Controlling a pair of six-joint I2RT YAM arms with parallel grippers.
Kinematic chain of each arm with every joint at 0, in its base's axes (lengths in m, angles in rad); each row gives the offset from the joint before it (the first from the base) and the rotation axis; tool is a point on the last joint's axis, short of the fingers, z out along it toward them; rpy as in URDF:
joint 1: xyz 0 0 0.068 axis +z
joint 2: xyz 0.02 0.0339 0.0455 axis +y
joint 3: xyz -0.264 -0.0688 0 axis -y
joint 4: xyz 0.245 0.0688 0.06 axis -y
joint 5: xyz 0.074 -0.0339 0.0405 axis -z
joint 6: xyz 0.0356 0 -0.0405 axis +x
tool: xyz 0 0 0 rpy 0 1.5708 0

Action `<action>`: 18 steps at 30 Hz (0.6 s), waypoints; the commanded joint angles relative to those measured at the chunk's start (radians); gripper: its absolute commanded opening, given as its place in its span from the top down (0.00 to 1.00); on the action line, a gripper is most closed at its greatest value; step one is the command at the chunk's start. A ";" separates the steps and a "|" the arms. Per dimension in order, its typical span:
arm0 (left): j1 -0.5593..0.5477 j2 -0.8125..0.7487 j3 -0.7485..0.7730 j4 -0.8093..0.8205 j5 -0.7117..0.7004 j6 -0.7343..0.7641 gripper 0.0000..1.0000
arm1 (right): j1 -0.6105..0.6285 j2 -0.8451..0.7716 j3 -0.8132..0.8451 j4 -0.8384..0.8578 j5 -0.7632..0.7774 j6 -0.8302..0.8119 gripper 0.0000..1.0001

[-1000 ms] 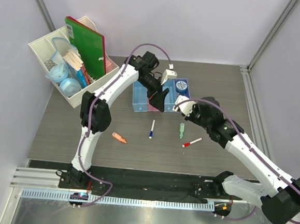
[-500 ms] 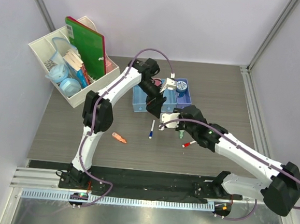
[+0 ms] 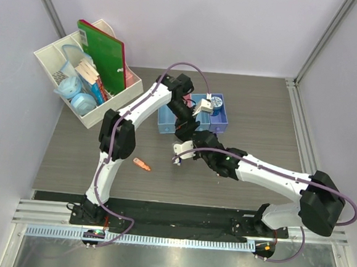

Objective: Sort the stationery into containers
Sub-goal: Place the pen in the storage box.

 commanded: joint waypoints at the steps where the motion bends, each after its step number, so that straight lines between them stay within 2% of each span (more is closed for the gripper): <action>1: -0.002 -0.064 -0.018 -0.325 0.001 0.036 0.05 | 0.032 0.023 0.048 0.066 0.059 -0.028 0.99; 9: -0.004 -0.064 -0.025 -0.325 -0.003 0.039 0.14 | 0.073 0.093 0.100 0.078 0.082 -0.034 0.99; 12: -0.005 -0.070 -0.028 -0.325 -0.004 0.042 0.26 | 0.083 0.121 0.122 0.092 0.097 -0.035 0.99; 13: -0.007 -0.073 -0.031 -0.325 -0.004 0.042 0.40 | 0.089 0.126 0.131 0.093 0.100 -0.035 0.99; 15: -0.008 -0.075 -0.039 -0.325 -0.007 0.045 0.60 | 0.092 0.133 0.131 0.093 0.105 -0.040 0.99; 16: -0.011 -0.078 -0.041 -0.325 -0.015 0.047 0.90 | 0.093 0.133 0.131 0.093 0.106 -0.041 0.99; 17: -0.011 -0.075 -0.042 -0.323 -0.019 0.045 1.00 | 0.093 0.135 0.131 0.093 0.108 -0.041 0.99; 18: -0.011 -0.075 -0.042 -0.323 -0.022 0.045 1.00 | 0.092 0.135 0.130 0.098 0.112 -0.041 0.99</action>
